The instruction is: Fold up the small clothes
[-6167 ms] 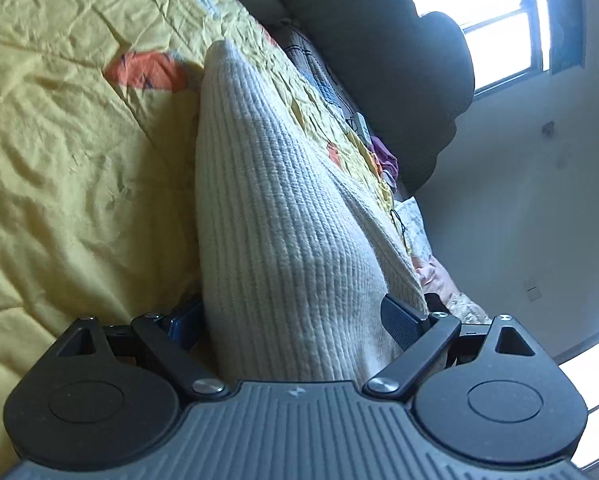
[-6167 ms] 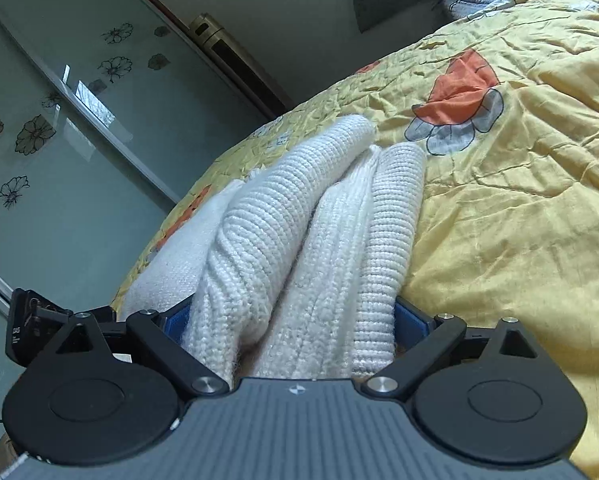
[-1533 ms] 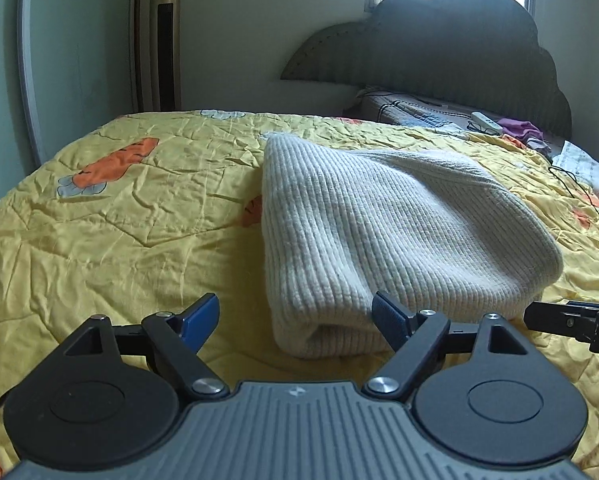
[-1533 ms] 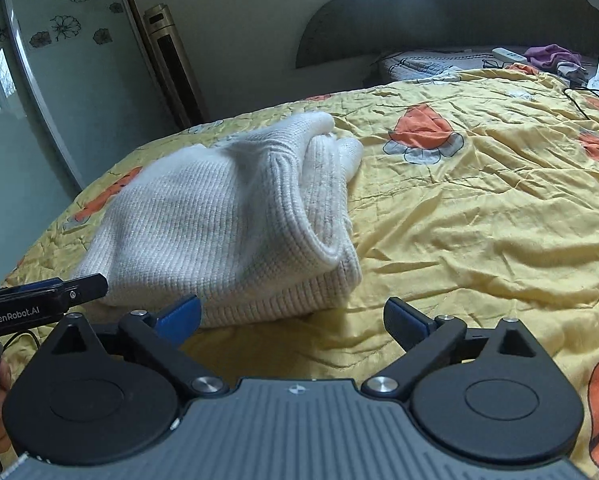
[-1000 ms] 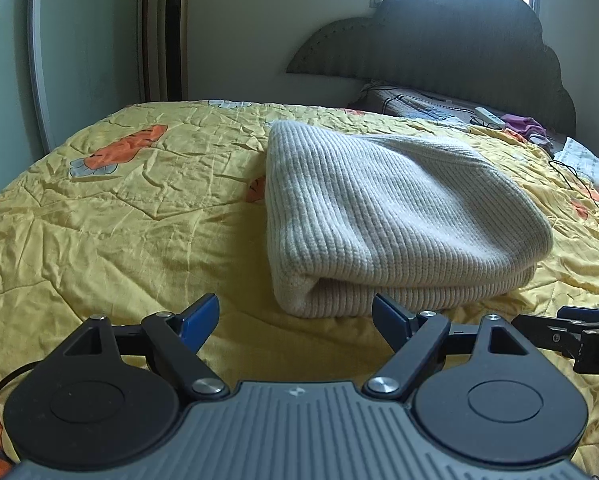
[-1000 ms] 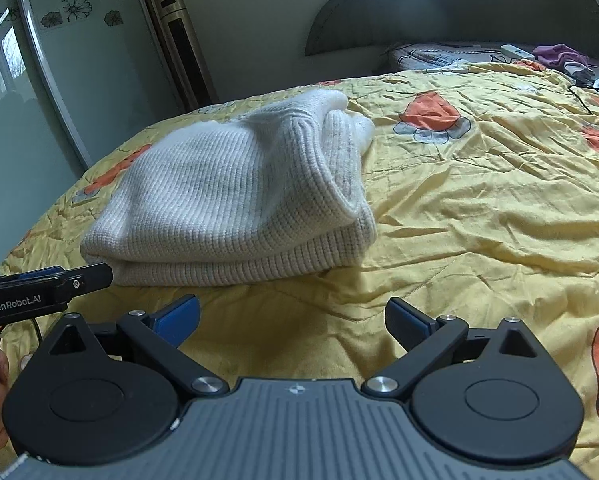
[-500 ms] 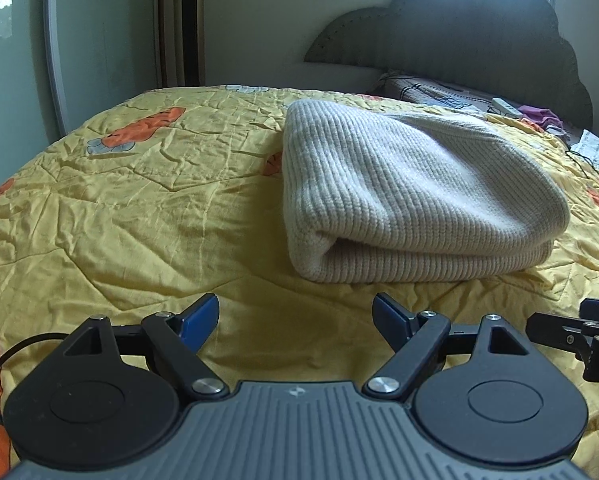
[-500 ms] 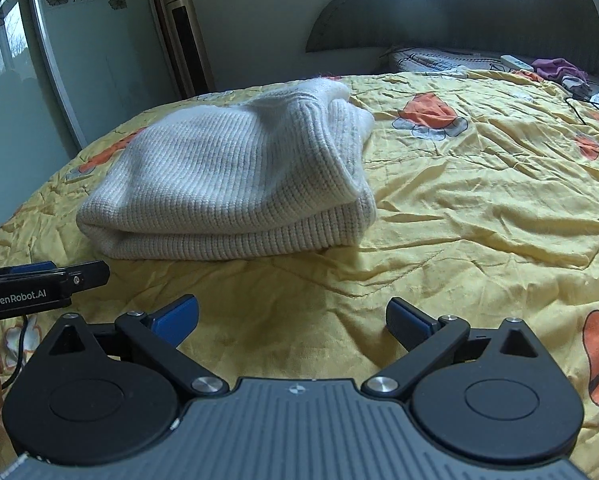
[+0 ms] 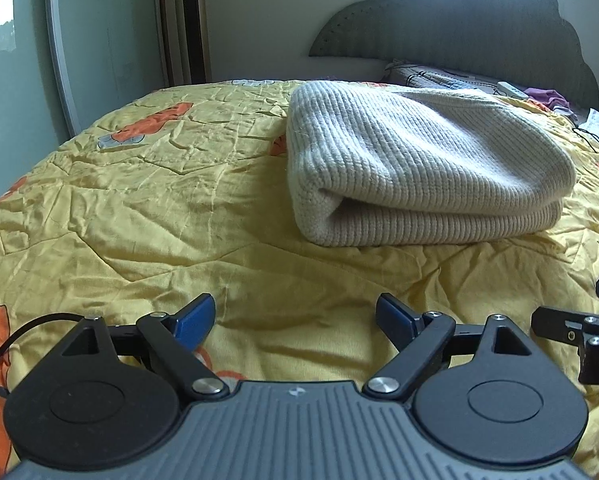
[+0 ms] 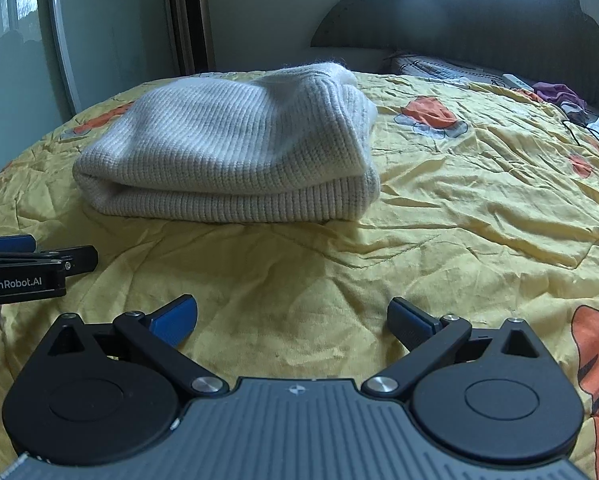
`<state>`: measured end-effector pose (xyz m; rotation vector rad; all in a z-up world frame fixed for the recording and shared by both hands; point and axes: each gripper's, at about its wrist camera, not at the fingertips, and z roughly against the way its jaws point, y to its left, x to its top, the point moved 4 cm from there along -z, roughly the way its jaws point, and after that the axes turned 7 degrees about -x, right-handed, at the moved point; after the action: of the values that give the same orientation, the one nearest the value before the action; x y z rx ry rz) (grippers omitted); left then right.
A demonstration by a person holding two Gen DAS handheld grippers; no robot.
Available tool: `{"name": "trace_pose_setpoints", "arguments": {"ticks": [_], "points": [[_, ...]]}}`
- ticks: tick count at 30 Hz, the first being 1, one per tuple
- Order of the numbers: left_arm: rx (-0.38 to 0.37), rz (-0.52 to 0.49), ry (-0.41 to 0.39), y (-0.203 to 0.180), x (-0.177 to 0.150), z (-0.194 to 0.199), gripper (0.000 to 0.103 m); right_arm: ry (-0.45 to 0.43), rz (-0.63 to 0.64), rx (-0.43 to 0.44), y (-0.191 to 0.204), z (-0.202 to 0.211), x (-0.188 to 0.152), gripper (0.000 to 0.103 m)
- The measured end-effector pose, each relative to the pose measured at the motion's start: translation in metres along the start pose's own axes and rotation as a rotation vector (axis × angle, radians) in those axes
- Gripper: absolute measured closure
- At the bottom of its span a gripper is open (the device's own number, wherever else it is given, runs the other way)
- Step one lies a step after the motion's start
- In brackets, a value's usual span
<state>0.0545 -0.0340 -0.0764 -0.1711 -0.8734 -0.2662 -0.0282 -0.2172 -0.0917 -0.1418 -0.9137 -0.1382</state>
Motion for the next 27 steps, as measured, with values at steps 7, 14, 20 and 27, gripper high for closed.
{"name": "trace_pose_setpoints", "arguments": {"ticks": [7, 14, 20, 27], "points": [[0.002, -0.005, -0.002, -0.0022, -0.0041, 0.0011, 0.009, -0.001, 0.002, -0.009, -0.0013, -0.0024, -0.0006, 0.000], [0.010, -0.001, -0.007, -0.0035, -0.0085, 0.0013, 0.007, -0.010, 0.024, -0.033, 0.0006, -0.0051, -0.0013, 0.000], [0.017, 0.010, -0.002, -0.0009, -0.0090, -0.0015, 0.000, -0.026, 0.032, -0.054, 0.0019, -0.0069, -0.0030, 0.000], [0.011, 0.022, 0.000, 0.0007, -0.0094, -0.0022, 0.000, -0.027, 0.027, -0.047, 0.0018, -0.0052, -0.0042, 0.000]]}}
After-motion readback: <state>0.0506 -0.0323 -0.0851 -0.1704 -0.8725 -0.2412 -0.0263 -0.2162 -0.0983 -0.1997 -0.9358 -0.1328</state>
